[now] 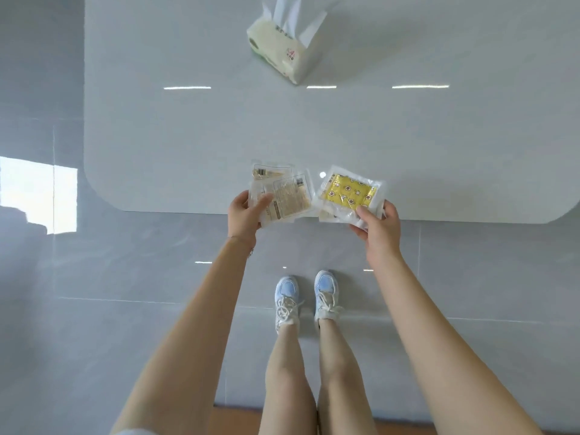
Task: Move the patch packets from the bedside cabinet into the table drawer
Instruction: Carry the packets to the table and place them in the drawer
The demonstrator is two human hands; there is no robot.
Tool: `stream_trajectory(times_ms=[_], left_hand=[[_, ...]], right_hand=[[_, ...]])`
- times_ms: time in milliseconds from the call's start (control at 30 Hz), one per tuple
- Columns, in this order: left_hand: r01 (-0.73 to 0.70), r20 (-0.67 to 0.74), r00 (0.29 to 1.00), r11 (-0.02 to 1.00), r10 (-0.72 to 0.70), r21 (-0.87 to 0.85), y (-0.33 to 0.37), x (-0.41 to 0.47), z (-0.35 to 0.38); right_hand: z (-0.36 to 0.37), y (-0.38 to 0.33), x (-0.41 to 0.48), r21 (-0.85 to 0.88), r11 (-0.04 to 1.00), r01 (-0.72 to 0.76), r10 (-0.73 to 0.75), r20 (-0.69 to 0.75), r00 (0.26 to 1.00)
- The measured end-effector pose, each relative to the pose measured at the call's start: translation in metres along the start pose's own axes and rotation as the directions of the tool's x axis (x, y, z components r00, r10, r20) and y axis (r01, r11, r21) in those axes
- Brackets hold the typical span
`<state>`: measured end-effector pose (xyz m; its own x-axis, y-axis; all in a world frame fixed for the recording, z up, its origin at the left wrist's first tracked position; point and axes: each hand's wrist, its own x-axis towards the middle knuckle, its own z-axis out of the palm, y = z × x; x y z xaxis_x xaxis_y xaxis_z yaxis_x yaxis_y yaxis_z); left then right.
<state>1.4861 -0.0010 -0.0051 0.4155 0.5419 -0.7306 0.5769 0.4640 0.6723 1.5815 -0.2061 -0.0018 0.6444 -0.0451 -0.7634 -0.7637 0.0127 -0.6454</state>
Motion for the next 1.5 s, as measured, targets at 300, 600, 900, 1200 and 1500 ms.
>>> stream_trajectory(times_ms=[300, 600, 900, 1200, 1500], left_hand=[[-0.180, -0.205, 0.951, 0.955, 0.231, 0.237, -0.036, 0.093, 0.025], [-0.222, -0.236, 0.892, 0.828, 0.386, 0.514, -0.049, 0.087, 0.023], [-0.334, -0.084, 0.815, 0.583, 0.573, 0.740, -0.067, 0.052, 0.008], [-0.414, 0.284, 0.782, 0.122, 0.555, 0.902, -0.125, 0.040, -0.023], [-0.409, 0.288, 0.704, 0.039, 0.649, 0.912, -0.172, 0.048, -0.034]], right_hand=[[0.021, 0.031, 0.114, -0.231, 0.939, 0.254, -0.288, -0.124, 0.950], [0.022, 0.035, 0.108, -0.501, 0.782, 0.371, -0.435, -0.012, 0.900], [-0.020, 0.076, 0.056, -0.623, 0.502, 0.601, -0.621, 0.224, 0.751], [-0.024, 0.160, 0.082, -0.867, 0.065, 0.494, -0.155, 0.480, 0.863], [0.020, 0.181, 0.135, -0.722, -0.357, 0.593, -0.093, 0.659, 0.746]])
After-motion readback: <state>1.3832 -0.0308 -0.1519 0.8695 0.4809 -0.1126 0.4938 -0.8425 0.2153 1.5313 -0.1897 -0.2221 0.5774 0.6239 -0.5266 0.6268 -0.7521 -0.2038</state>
